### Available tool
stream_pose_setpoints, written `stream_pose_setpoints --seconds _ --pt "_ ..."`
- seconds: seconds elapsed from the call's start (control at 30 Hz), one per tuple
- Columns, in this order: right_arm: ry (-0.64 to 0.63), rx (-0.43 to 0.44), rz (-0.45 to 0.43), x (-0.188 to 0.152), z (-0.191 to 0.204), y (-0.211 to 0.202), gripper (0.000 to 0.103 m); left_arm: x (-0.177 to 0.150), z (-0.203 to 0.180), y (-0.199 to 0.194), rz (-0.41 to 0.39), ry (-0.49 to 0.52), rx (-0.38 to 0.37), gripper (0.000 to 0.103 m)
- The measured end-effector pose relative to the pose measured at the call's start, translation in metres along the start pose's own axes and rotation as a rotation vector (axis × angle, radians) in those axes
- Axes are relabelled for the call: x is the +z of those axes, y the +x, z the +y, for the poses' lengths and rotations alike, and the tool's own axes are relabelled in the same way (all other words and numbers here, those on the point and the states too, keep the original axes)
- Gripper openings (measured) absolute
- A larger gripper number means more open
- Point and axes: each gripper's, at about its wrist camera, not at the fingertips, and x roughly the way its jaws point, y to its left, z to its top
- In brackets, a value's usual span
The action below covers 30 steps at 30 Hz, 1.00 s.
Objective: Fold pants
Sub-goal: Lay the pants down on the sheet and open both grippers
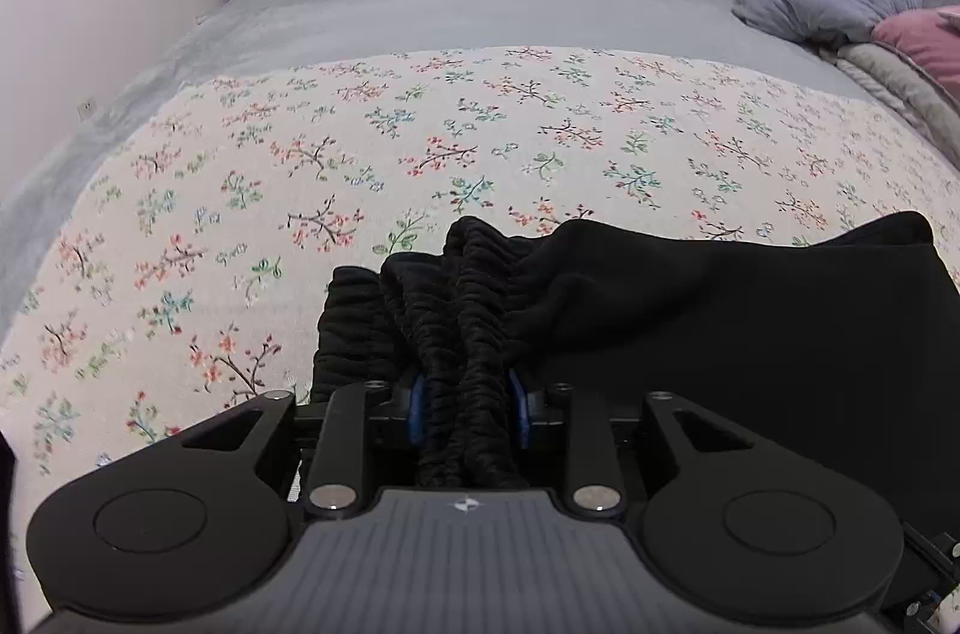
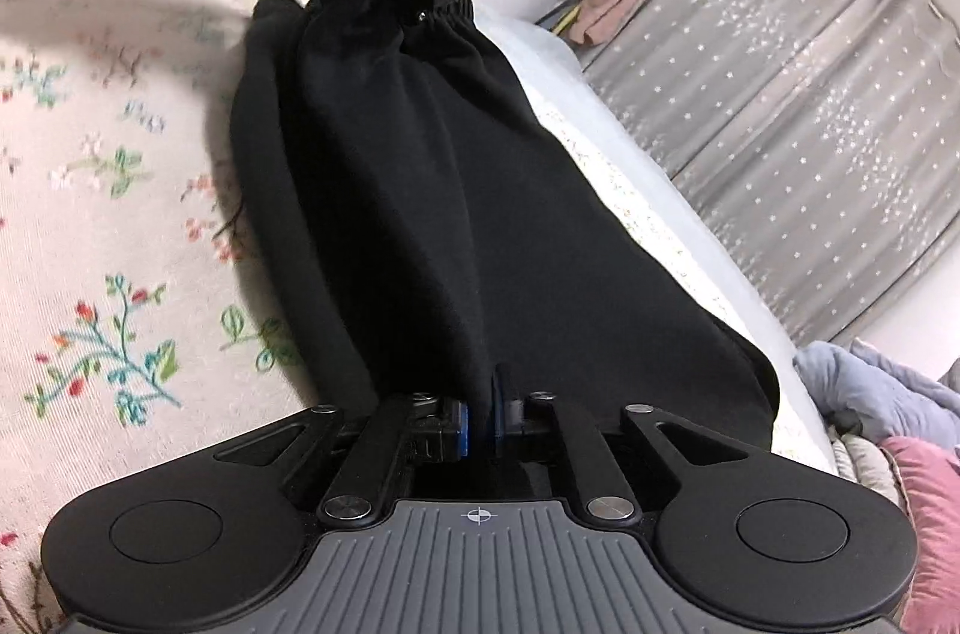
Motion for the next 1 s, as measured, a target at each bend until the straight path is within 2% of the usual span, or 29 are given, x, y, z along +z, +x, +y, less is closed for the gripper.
stream_pose_setpoints --seconds 0.07,0.1,0.13,0.17,0.2,0.23,0.3,0.37,0.47,0.5,0.6,0.67,0.73,0.8,0.87,1.0 --pt "-0.046 0.032 -0.014 -0.004 -0.004 -0.008 0.013 0.006 0.006 -0.010 -0.004 -0.026 0.002 0.056" --pt "-0.025 0.087 -0.027 -0.006 -0.013 -0.019 0.015 0.009 0.011 -0.013 -0.011 -0.043 0.004 0.065" --pt "0.040 0.173 -0.046 -0.009 -0.022 -0.037 0.028 0.012 0.017 -0.016 -0.017 -0.063 0.010 0.073" --pt "0.141 0.273 -0.084 -0.014 -0.043 -0.050 0.035 0.014 0.020 -0.024 -0.027 -0.077 0.014 0.075" --pt "0.222 0.335 -0.113 -0.020 -0.063 -0.060 0.048 0.015 0.023 -0.032 -0.041 -0.091 0.014 0.076" --pt "0.300 0.364 -0.131 -0.029 -0.085 -0.068 0.053 0.017 0.023 -0.039 -0.057 -0.106 0.012 0.077" --pt "0.380 0.328 -0.114 -0.045 -0.117 -0.069 0.053 0.020 0.017 -0.053 -0.093 -0.119 0.042 0.077" --pt "0.428 0.273 -0.047 -0.062 -0.145 -0.054 0.051 0.025 0.007 -0.063 -0.119 -0.095 0.101 0.081" --pt "0.484 0.272 0.032 -0.086 -0.172 -0.028 0.044 0.029 0.003 -0.055 -0.104 -0.114 0.186 0.081" --pt "0.497 0.298 0.040 -0.092 -0.175 -0.021 0.038 0.029 -0.002 -0.053 -0.110 -0.124 0.161 0.079" --pt "0.509 0.373 0.044 -0.105 -0.167 0.002 0.036 0.029 -0.045 -0.049 -0.112 -0.060 -0.074 0.079" --pt "0.555 0.395 0.022 -0.111 -0.165 0.011 0.037 0.032 -0.092 -0.043 -0.098 0.040 -0.157 0.079" --pt "0.603 0.414 0.041 -0.110 -0.171 0.014 0.037 0.039 -0.146 -0.033 -0.080 0.139 -0.260 0.079" --pt "0.604 0.407 0.036 -0.111 -0.171 0.010 0.038 0.047 -0.197 -0.018 -0.050 0.192 -0.354 0.079" --pt "0.610 0.392 0.019 -0.113 -0.167 0.007 0.038 0.053 -0.249 0.001 -0.031 0.279 -0.397 0.079" --pt "0.634 0.383 0.027 -0.112 -0.167 0.004 0.039 0.062 -0.324 0.060 0.059 0.406 -0.361 0.072"
